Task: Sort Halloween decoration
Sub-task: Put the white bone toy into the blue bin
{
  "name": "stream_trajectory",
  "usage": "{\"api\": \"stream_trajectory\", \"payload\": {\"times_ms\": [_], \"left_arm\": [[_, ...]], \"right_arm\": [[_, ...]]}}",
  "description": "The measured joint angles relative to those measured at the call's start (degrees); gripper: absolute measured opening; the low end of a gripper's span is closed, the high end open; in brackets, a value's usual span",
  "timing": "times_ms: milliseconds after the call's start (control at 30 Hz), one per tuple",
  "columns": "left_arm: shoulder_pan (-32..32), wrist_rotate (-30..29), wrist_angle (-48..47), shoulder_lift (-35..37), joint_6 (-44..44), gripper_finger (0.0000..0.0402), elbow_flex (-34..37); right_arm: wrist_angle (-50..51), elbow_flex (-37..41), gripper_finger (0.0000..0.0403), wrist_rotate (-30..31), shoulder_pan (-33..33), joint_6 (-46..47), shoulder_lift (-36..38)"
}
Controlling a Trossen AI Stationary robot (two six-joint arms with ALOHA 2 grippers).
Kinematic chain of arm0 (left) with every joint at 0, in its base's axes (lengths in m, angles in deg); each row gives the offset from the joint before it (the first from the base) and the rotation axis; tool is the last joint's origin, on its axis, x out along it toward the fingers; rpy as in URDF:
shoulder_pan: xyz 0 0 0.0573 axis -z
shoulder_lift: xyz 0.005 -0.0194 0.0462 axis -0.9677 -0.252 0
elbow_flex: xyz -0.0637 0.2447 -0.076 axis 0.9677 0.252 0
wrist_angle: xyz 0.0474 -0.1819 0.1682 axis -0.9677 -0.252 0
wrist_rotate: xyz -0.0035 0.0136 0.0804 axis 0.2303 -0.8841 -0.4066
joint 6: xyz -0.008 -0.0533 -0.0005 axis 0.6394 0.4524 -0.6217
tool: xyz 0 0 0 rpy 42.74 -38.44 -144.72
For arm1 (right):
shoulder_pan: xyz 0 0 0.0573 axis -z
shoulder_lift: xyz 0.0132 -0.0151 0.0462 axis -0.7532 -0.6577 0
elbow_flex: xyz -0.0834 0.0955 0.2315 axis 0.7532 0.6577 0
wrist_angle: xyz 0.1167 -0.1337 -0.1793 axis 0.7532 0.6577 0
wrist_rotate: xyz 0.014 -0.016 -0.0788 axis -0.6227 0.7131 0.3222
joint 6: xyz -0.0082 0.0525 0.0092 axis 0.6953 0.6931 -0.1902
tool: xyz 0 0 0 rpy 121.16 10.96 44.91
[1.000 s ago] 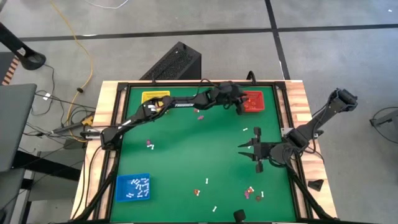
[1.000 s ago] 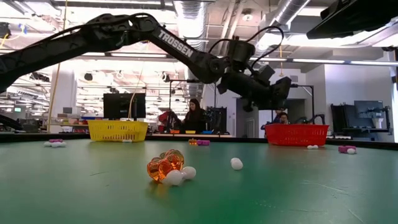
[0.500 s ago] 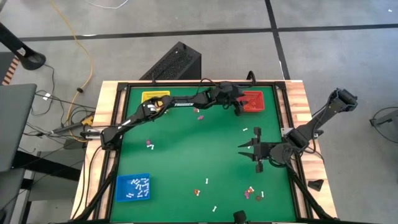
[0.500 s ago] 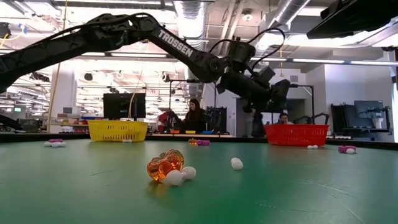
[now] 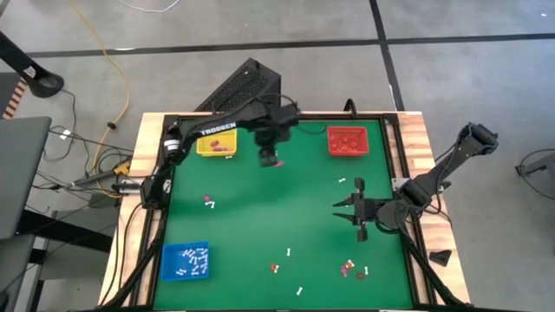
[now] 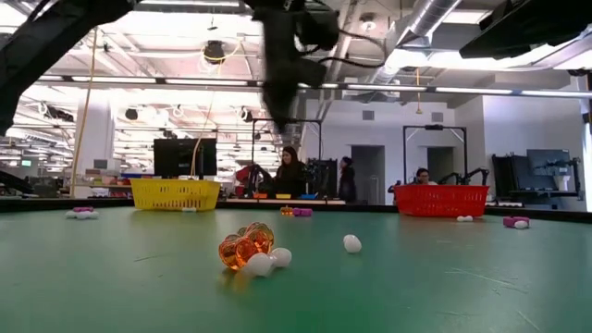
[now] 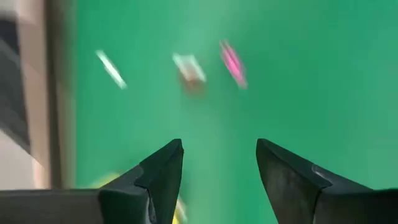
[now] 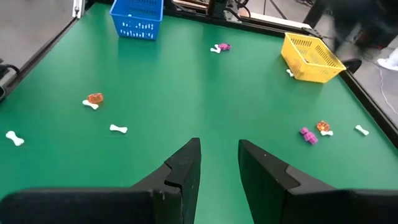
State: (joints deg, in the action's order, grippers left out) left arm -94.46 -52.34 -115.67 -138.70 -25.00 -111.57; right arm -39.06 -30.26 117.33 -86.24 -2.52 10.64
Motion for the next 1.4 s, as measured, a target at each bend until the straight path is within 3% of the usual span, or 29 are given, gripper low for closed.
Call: {"api": "stream_trajectory", "payload": {"times_ms": [67, 167, 300, 467, 633, 733, 933, 1133, 1400], "left_arm": [[1.0, 3.8, -7.4, 3.1, 1.8, 0.0188, 0.9], [4.0, 5.4, -9.2, 10.5, 3.4, 0.0178, 7.6], [9.7, 6.0, 2.6, 21.3, 7.0, 0.0168, 24.0], [19.4, 7.3, 17.3, 37.9, 18.6, 0.0164, 48.2], [27.4, -0.3, 24.3, 49.6, 34.6, 0.0164, 67.3], [28.9, -0.5, 26.4, 52.7, 43.1, 0.0164, 75.2], [28.8, 0.3, 33.5, 54.0, 45.1, 0.0164, 84.8], [28.7, -2.5, 39.5, 54.1, 41.9, 0.0164, 88.0], [28.7, -2.7, 44.7, 53.8, 43.9, 0.0164, 92.7]], "right_arm": [[0.0, 0.0, 0.0138, 0.0, 0.0, 1.0, 0.0], [0.0, 0.0, 0.0138, 0.0, -0.1, 2.1, 0.0], [0.0, 0.0, 0.0138, -0.1, -0.2, 2.7, 0.0], [0.0, 0.0, 0.0138, -0.1, -0.1, 3.6, -1.3], [-0.4, 0.0, 0.0138, -0.1, 0.5, 1.8, -4.1], [-1.9, 0.0, 0.0138, -0.1, 1.9, 0.6, -6.0], [-6.2, 0.0, 0.0138, -0.2, 5.2, -0.9, -8.6], [-6.8, 0.0, 0.0138, -1.6, 7.2, -0.9, -8.6], [-6.9, 0.0, 0.0138, -1.7, 7.2, -0.9, -8.6]]}}
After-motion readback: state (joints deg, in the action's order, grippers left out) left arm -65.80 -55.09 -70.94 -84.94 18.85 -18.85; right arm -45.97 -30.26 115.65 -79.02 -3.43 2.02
